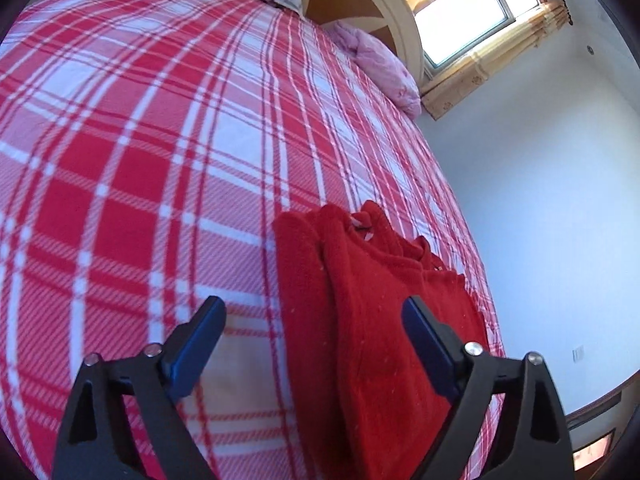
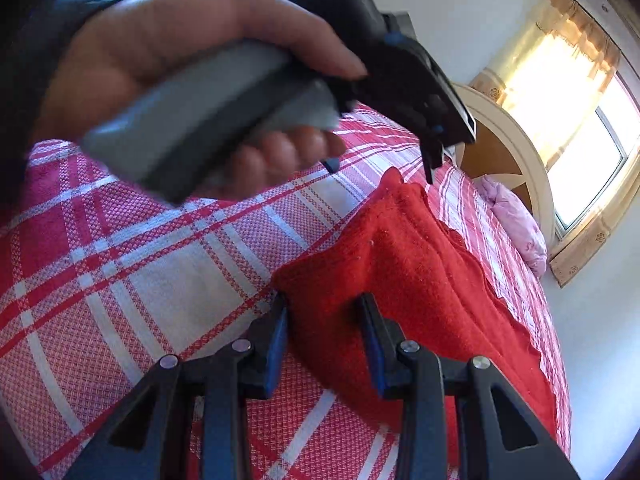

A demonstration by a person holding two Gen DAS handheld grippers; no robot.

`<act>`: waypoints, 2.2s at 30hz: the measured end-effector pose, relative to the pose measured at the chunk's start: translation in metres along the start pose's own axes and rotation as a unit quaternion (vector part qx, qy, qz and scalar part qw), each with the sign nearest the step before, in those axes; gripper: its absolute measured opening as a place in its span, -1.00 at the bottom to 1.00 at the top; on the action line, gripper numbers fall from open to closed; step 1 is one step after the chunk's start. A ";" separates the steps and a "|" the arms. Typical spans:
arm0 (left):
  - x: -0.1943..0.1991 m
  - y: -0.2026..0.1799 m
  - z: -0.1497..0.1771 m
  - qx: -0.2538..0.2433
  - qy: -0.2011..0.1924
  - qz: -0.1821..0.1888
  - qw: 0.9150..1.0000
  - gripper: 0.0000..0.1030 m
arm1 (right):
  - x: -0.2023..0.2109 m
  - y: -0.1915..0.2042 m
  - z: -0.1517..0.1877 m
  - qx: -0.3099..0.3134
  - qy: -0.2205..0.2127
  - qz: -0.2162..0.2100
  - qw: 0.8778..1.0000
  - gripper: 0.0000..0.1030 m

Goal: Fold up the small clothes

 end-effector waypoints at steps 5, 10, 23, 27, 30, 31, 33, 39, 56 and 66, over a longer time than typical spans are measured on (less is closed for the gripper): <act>-0.015 -0.012 -0.004 -0.030 0.021 -0.002 0.999 0.54 | 0.000 0.000 0.000 -0.007 -0.002 -0.005 1.000 -0.31; -0.027 -0.014 -0.008 -0.047 0.036 -0.009 0.998 -0.72 | -0.001 -0.003 0.001 -0.016 -0.001 -0.009 1.000 -0.66; -0.002 -0.037 -0.024 -0.009 -0.007 0.010 1.000 -0.76 | 0.035 -0.044 -0.002 -0.133 -0.061 -0.085 0.986 -0.80; -0.001 -0.057 -0.030 0.000 -0.015 0.026 1.000 -0.77 | 0.049 -0.060 0.000 -0.163 -0.077 -0.099 0.979 -0.85; -0.003 -0.075 -0.032 -0.003 -0.017 0.033 0.999 -0.77 | 0.056 -0.076 0.006 -0.192 -0.082 -0.112 0.972 -0.85; -0.004 -0.082 -0.033 -0.008 -0.019 0.032 0.999 -0.77 | 0.057 -0.081 0.007 -0.197 -0.083 -0.112 0.970 -0.85; -0.006 -0.092 -0.033 -0.012 -0.019 0.032 0.999 -0.77 | 0.060 -0.095 0.012 -0.213 -0.086 -0.114 0.967 -0.85; -0.011 -0.128 -0.033 -0.038 -0.020 0.034 0.999 -0.77 | 0.069 -0.129 0.029 -0.267 -0.094 -0.123 0.951 -0.87; -0.067 -0.225 -0.018 -0.089 0.010 0.039 0.995 -0.78 | 0.081 -0.220 0.110 -0.381 -0.093 -0.112 0.913 -0.87; -0.116 -0.269 0.006 -0.127 0.043 0.023 0.991 -0.78 | 0.081 -0.246 0.163 -0.435 -0.079 -0.115 0.890 -0.87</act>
Point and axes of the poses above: each gripper's, at about its wrist camera, not at the fingertips, and x roughly against the way its jaws point, y to its left, z to its underside, the point moved 10 cm from there along -x, roughly the way its jaws point, and after that the axes turned 3 degrees about y, right-handed, at the moved point
